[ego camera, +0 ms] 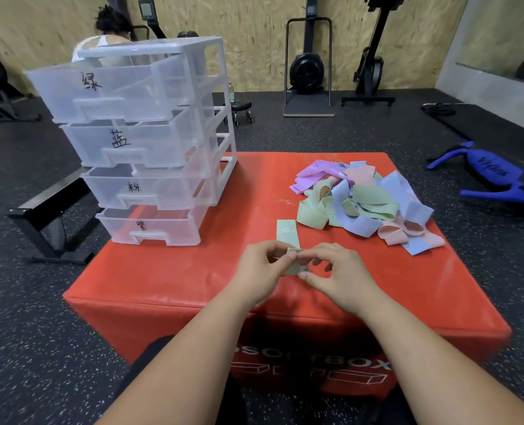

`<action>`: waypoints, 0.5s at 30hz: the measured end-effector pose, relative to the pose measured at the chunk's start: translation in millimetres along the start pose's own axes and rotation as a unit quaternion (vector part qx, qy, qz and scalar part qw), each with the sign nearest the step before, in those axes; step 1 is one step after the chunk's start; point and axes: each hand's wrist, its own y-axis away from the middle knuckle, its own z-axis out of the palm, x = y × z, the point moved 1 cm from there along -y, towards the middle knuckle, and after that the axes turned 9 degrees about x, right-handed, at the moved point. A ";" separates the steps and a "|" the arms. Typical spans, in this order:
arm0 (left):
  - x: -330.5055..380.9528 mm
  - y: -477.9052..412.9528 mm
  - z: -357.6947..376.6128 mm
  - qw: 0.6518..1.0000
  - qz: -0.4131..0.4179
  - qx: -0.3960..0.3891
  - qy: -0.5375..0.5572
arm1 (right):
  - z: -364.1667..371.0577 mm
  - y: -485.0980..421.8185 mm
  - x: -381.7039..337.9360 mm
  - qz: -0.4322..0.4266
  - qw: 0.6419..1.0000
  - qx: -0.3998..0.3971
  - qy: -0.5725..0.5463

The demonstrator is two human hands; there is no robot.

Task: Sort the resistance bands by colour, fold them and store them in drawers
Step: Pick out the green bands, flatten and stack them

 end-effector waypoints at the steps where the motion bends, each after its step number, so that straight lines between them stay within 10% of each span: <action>1: -2.9 -2.2 -0.2 1.000 0.001 0.000 -0.016 | 0.7 -0.9 2.1 0.006 1.000 0.016 0.003; 8: 2.8 -4.5 -1.7 0.991 0.081 -0.035 -0.101 | -4.9 -10.4 7.7 0.061 0.997 -0.013 -0.039; 15: 16.4 -13.0 -15.0 0.985 0.133 0.099 -0.058 | -1.0 -20.8 10.5 0.038 0.999 -0.025 0.013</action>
